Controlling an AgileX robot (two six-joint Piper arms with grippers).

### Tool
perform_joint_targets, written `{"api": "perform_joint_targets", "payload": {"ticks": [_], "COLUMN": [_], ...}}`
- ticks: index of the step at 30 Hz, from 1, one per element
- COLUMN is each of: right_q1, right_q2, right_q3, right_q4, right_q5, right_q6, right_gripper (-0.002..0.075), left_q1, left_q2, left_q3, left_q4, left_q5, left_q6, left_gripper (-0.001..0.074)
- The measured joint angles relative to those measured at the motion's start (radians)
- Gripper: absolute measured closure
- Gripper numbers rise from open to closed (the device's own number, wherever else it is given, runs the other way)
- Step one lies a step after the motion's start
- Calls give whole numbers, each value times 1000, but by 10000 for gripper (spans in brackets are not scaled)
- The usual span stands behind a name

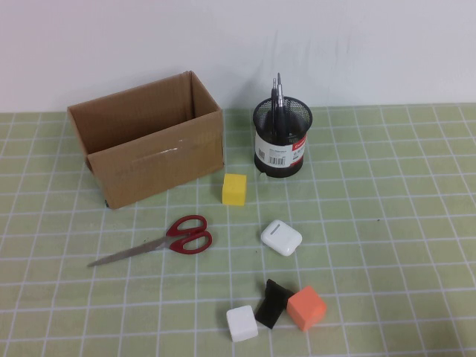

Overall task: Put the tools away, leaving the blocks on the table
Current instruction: Pick up the scissors from the table

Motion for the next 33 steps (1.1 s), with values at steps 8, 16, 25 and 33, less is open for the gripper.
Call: {"api": "perform_joint_targets", "payload": {"ticks": [8,16,25,33], "right_q1": [0,0,0,0], "right_q2": [0,0,0,0], "right_q3": [0,0,0,0], "right_q4": [0,0,0,0], "right_q5": [0,0,0,0], "right_q6": [0,0,0,0], "right_gripper": [733,733,733,733], "left_q1": [0,0,0,-2], "left_q2": [159,473,756,1092], "left_q3": [-309,-430,-545,-778], "left_q4": [-19,-22,-52,-108], "left_q5": [373,863,1098,1372], "left_q6": [109,117,237,558], "left_gripper": [739,739,739,739]}}
